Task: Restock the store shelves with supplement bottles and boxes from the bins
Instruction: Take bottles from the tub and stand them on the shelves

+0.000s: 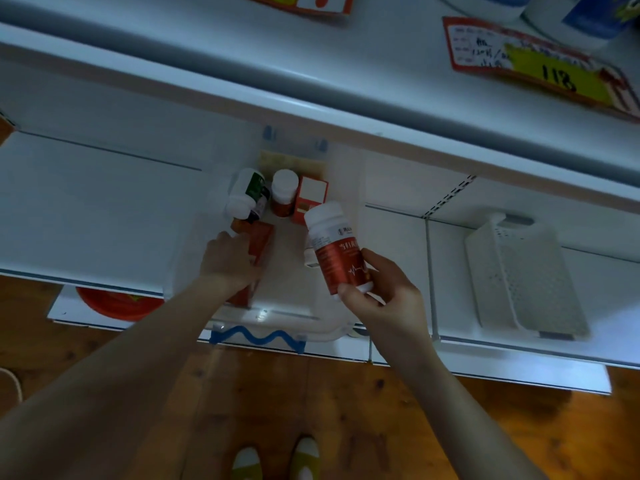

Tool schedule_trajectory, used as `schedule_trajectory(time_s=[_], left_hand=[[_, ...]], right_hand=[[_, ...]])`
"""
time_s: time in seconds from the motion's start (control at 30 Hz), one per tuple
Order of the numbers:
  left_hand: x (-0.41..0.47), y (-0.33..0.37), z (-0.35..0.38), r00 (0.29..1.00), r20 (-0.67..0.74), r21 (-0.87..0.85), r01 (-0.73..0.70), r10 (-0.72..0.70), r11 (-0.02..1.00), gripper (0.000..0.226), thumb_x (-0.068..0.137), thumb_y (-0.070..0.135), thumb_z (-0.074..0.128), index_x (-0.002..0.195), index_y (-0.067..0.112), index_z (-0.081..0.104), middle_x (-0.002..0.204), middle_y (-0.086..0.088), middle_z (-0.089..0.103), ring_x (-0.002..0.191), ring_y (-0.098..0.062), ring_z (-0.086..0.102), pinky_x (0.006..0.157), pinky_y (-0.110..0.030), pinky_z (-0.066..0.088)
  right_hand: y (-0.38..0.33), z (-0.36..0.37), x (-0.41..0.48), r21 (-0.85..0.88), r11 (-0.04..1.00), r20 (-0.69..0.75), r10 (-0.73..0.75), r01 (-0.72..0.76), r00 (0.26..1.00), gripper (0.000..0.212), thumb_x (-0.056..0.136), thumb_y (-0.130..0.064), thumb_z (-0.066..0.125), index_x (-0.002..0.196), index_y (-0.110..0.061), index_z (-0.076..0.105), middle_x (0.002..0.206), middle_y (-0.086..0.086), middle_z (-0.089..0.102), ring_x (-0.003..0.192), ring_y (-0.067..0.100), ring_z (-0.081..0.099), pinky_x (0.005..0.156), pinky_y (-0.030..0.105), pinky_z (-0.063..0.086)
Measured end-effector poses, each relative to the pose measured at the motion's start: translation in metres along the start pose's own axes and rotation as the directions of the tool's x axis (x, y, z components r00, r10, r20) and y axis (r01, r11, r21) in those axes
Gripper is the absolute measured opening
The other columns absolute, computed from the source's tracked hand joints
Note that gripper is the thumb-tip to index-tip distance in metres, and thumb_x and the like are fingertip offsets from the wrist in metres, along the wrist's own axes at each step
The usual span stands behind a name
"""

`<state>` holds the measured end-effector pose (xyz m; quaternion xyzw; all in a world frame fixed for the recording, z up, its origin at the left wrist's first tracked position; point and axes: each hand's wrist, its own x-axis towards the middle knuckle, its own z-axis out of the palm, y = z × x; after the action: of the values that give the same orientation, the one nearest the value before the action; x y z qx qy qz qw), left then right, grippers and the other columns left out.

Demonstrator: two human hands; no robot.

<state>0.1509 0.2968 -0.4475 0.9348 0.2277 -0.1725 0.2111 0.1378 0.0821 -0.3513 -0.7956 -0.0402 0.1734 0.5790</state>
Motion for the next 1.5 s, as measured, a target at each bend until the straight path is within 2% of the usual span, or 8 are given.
schedule_trajectory(time_s=[0.2,0.3,0.4,0.5,0.67,1.03,1.3,1.5], left_hand=[[-0.044,0.025,-0.027,0.977,-0.213,-0.471,-0.104,0.001,0.876,0.019,0.081,0.024,0.064,0.094,0.01,0.063,0.087,-0.003,0.061,0.083,-0.02,0.059,0.068,-0.023,0.04],[-0.076,0.029,-0.035,0.947,-0.319,-0.605,-0.175,-0.035,0.776,0.032,0.074,0.025,0.067,0.1,0.007,0.067,0.094,-0.011,0.066,0.083,-0.021,0.061,0.065,-0.02,0.041],[-0.114,0.03,-0.053,0.953,-0.282,-0.728,-0.139,-0.108,0.671,0.035,0.073,0.025,0.066,0.106,0.014,0.065,0.101,-0.007,0.062,0.083,-0.014,0.059,0.069,-0.023,0.047],[-0.154,0.028,-0.072,0.942,-0.244,-0.842,-0.089,-0.229,0.533,0.035,0.081,0.014,0.065,0.115,0.017,0.06,0.109,-0.001,0.058,0.083,-0.003,0.057,0.066,-0.016,0.048],[-0.23,0.015,-0.098,0.944,-0.171,-0.89,-0.025,-0.282,0.455,0.036,0.082,0.011,0.064,0.118,0.015,0.059,0.116,-0.005,0.058,0.101,-0.017,0.059,0.07,-0.02,0.048],[-0.334,0.028,-0.184,0.939,-0.28,-0.894,-0.179,-0.201,0.41,0.029,0.08,0.005,0.065,0.106,0.018,0.062,0.092,0.007,0.063,0.084,-0.009,0.063,0.064,-0.018,0.053],[-0.357,0.061,-0.232,0.905,-0.421,-0.829,-0.357,-0.059,0.431,0.054,0.056,0.036,0.07,0.108,0.023,0.064,0.099,-0.001,0.062,0.086,-0.006,0.063,0.077,-0.027,0.052],[-0.36,0.101,-0.241,0.882,-0.469,-0.792,-0.445,0.051,0.418,0.059,0.043,0.05,0.056,0.097,0.03,0.065,0.094,0.01,0.06,0.079,0.009,0.06,0.078,-0.019,0.048]], right_hand=[[-0.007,0.002,-0.017,0.071,0.997,-0.055,0.013,-0.009,0.998,0.044,0.08,-0.005,0.067,0.097,-0.04,0.048,0.097,-0.019,0.055,0.079,-0.021,0.056,0.065,0.001,0.046],[-0.013,0.003,-0.03,0.079,0.996,-0.067,0.037,-0.032,0.997,0.045,0.08,-0.007,0.067,0.098,-0.044,0.046,0.099,-0.019,0.056,0.091,-0.004,0.061,0.084,0.023,0.054],[-0.024,0.002,-0.049,0.055,0.998,-0.071,0.047,-0.043,0.996,0.046,0.08,-0.008,0.067,0.1,-0.045,0.048,0.104,-0.018,0.056,0.102,0.009,0.059,0.093,0.041,0.051],[-0.043,-0.004,-0.073,0.056,0.997,-0.051,0.049,-0.046,0.997,0.045,0.079,-0.006,0.068,0.104,-0.041,0.052,0.106,-0.019,0.057,0.099,0.001,0.06,0.091,0.03,0.052],[-0.086,-0.017,-0.114,0.013,1.0,0.036,0.014,-0.015,0.999,0.044,0.079,-0.004,0.068,0.111,-0.029,0.053,0.103,-0.023,0.054,0.083,-0.025,0.052,0.069,-0.003,0.042],[-0.185,-0.038,-0.17,-0.004,0.981,0.134,-0.192,0.194,0.972,0.045,0.079,0.0,0.066,0.109,-0.031,0.053,0.105,-0.017,0.056,0.087,-0.018,0.056,0.069,0.003,0.045],[-0.233,-0.059,-0.187,-0.251,0.936,0.205,-0.197,0.246,0.959,0.075,0.073,-0.009,0.071,0.128,-0.043,0.032,0.105,-0.017,0.055,0.091,-0.004,0.057,0.069,0.007,0.045],[-0.243,-0.092,-0.192,-0.048,0.987,0.042,-0.149,0.151,0.988,0.038,0.079,-0.004,0.064,0.106,-0.026,0.05,0.092,-0.007,0.065,0.08,0.002,0.063,0.069,0.015,0.051]])
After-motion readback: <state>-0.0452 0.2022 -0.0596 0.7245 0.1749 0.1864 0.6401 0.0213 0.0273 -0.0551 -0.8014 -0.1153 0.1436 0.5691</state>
